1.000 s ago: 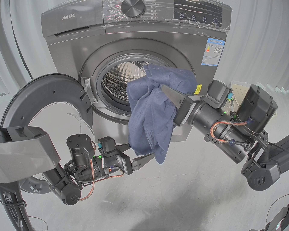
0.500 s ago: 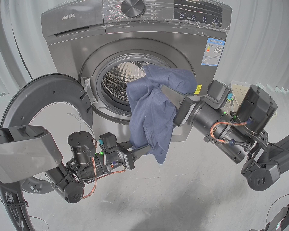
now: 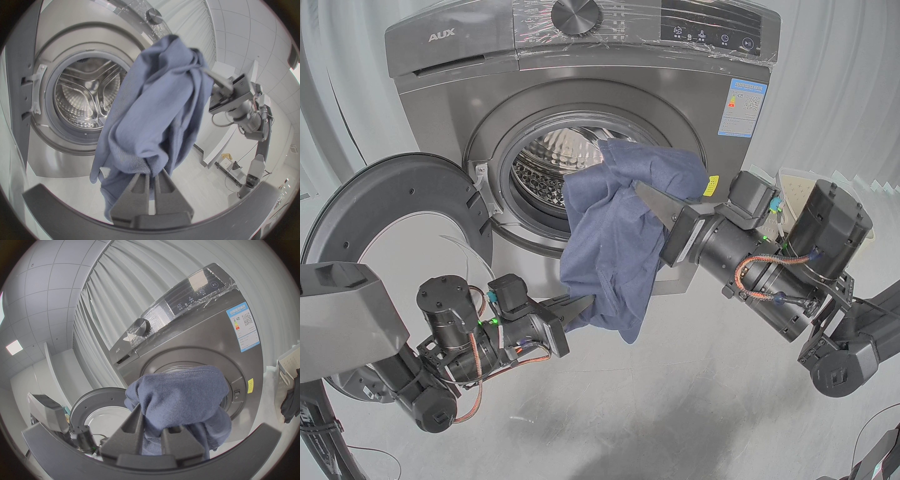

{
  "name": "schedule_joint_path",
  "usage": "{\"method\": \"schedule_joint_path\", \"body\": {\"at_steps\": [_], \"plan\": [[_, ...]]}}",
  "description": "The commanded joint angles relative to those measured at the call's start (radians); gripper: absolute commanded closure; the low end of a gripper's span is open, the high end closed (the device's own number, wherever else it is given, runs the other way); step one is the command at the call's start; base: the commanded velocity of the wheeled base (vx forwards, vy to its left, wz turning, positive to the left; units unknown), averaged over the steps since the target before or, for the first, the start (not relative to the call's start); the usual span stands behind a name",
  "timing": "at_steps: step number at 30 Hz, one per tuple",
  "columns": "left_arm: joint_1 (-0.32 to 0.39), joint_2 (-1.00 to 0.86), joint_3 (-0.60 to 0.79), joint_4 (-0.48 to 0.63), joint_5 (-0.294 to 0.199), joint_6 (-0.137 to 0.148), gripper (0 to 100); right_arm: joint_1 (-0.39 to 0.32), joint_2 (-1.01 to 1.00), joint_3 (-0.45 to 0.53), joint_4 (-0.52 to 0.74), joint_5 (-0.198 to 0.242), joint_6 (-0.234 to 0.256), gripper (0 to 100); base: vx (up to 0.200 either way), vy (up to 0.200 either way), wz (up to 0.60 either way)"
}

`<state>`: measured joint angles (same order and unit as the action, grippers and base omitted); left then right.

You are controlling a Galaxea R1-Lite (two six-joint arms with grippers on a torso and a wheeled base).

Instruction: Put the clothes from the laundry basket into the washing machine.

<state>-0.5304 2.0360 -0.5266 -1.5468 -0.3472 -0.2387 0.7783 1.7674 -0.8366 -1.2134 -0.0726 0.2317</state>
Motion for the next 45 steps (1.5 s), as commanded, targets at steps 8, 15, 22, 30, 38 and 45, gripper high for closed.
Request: {"method": "schedule_joint_path", "body": {"at_steps": [8, 15, 22, 30, 38, 45], "plan": [[-0.005, -0.289, 0.112, -0.003, -0.013, -0.022, 100, -0.019, 0.086, 0.044, -0.092, 0.004, -0.009, 100, 0.0, 0.0, 0.0], [-0.011, -0.304, 0.096, -0.003, -0.015, -0.024, 100, -0.021, 0.104, 0.068, -0.126, 0.004, -0.014, 100, 0.0, 0.0, 0.0], [-0.019, -0.304, 0.083, -0.003, -0.015, -0.027, 100, -0.019, 0.106, 0.093, -0.126, 0.005, -0.015, 100, 0.0, 0.0, 0.0], [-0.017, -0.304, 0.033, -0.003, -0.001, -0.047, 100, -0.013, 0.121, 0.151, -0.123, 0.005, -0.023, 0, 0.0, 0.0, 0.0], [-0.017, -0.292, -0.009, -0.003, 0.042, -0.056, 100, -0.011, 0.129, 0.212, -0.113, 0.007, -0.045, 0, 0.0, 0.0, 0.0], [-0.017, -0.289, -0.027, -0.001, 0.053, -0.056, 100, -0.016, 0.15, 0.237, -0.123, 0.007, -0.064, 0, 0.0, 0.0, 0.0]]}}
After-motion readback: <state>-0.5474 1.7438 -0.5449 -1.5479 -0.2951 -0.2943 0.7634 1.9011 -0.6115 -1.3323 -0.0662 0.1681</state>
